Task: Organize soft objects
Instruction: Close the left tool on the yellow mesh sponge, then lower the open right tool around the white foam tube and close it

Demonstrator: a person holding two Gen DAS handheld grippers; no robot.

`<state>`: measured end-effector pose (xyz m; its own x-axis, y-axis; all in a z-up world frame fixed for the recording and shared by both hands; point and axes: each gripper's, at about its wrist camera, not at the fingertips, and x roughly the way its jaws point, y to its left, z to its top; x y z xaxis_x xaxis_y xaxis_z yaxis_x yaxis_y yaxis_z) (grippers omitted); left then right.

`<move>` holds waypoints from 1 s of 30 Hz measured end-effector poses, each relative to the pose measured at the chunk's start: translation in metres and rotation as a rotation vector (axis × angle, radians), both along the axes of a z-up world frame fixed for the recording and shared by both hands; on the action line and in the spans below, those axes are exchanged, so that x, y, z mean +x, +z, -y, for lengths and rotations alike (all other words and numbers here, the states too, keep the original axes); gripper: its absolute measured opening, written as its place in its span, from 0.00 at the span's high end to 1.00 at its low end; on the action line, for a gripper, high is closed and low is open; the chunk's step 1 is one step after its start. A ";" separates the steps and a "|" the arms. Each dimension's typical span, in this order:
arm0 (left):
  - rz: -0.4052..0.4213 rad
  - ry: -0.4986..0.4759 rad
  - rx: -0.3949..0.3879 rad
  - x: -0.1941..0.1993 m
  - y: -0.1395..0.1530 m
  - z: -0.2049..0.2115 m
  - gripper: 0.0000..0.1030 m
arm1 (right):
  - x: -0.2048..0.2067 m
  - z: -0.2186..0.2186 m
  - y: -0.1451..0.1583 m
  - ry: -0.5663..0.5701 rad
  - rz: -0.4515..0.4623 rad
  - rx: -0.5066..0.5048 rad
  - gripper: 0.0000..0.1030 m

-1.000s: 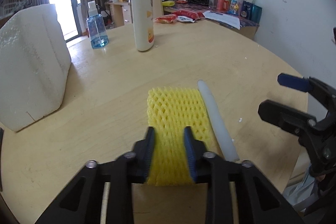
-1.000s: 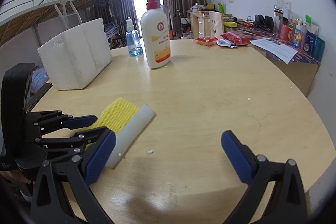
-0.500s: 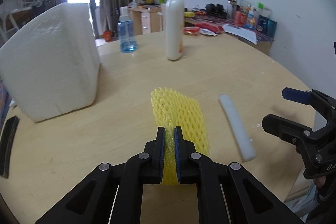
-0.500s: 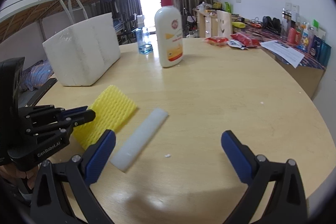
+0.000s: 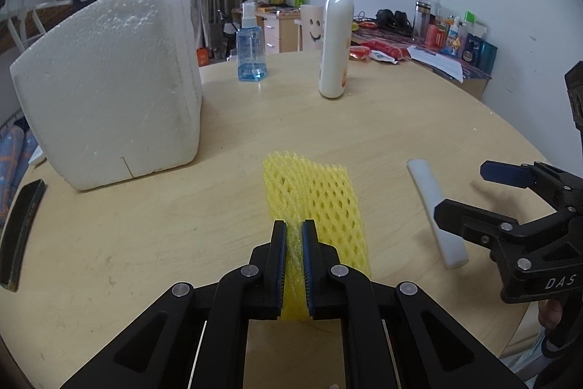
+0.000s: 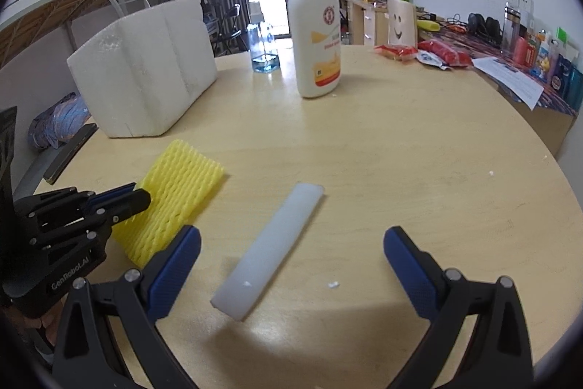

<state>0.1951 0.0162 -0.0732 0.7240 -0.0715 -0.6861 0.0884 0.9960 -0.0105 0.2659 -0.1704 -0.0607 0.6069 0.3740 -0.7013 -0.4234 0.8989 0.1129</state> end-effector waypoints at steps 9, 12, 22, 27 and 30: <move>-0.036 0.002 0.002 0.006 -0.003 -0.002 0.89 | 0.003 -0.013 -0.012 -0.001 -0.050 -0.026 0.17; -0.035 -0.006 -0.003 0.006 -0.003 -0.002 0.82 | 0.004 -0.014 -0.011 -0.003 -0.051 -0.032 0.17; -0.010 -0.016 -0.035 0.001 0.002 -0.002 0.37 | 0.003 -0.013 -0.011 -0.003 -0.050 -0.026 0.17; -0.011 -0.036 -0.037 0.000 0.001 0.001 0.37 | 0.004 -0.011 -0.012 -0.011 -0.052 -0.031 0.17; -0.039 -0.043 -0.049 0.003 -0.002 0.001 0.37 | 0.002 -0.014 -0.011 -0.005 -0.047 -0.044 0.24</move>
<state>0.1978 0.0154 -0.0754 0.6921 -0.1358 -0.7089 0.1292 0.9896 -0.0635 0.2680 -0.1568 -0.0721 0.5749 0.3390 -0.7447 -0.4143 0.9055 0.0924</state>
